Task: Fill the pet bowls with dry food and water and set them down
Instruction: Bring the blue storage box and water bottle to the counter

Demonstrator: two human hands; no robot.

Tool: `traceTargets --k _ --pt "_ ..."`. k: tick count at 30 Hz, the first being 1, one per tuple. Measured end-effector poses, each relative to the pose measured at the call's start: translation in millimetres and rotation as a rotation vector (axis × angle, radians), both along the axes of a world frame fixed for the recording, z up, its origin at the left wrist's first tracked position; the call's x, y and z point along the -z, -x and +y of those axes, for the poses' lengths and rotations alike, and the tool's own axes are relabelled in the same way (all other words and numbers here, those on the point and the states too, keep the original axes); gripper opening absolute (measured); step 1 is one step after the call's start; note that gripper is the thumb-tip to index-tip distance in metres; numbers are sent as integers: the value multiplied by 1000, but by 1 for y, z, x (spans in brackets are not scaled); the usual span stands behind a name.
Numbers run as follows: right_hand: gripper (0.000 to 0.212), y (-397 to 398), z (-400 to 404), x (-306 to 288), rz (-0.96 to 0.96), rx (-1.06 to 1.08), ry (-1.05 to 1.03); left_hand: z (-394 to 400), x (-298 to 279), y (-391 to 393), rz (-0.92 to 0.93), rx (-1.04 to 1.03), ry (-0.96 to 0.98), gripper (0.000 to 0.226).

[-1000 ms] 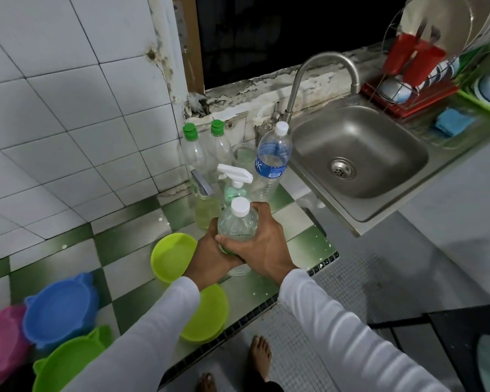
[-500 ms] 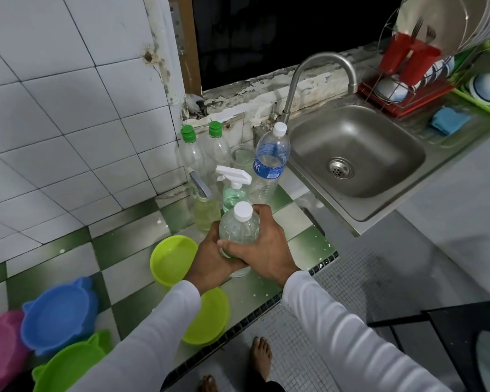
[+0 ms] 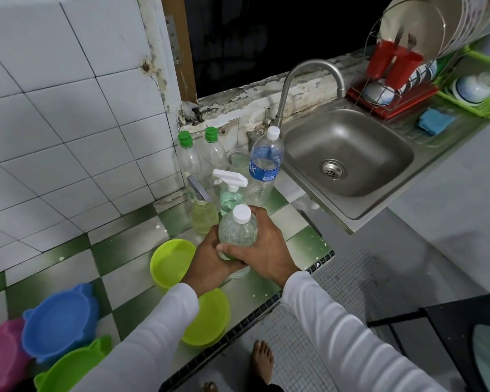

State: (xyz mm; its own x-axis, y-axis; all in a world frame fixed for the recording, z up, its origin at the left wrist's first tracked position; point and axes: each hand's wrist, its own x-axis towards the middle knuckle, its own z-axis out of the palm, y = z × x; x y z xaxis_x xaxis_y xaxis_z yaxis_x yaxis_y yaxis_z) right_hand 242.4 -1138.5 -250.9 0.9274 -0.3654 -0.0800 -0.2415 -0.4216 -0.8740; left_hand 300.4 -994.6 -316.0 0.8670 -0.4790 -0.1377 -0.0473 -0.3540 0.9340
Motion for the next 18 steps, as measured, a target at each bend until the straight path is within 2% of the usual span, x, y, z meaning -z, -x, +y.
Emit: traceTargets --k 7,13,18 --pt "99 6 -2 -7 -12 8 17 8 -19 5 -15 34 1 73" --pt "90 17 -3 -15 5 18 81 25 -39 4 -122 47 -30 70" --pt "88 32 2 -22 40 -17 223 40 -60 4 -246 63 -99 84"
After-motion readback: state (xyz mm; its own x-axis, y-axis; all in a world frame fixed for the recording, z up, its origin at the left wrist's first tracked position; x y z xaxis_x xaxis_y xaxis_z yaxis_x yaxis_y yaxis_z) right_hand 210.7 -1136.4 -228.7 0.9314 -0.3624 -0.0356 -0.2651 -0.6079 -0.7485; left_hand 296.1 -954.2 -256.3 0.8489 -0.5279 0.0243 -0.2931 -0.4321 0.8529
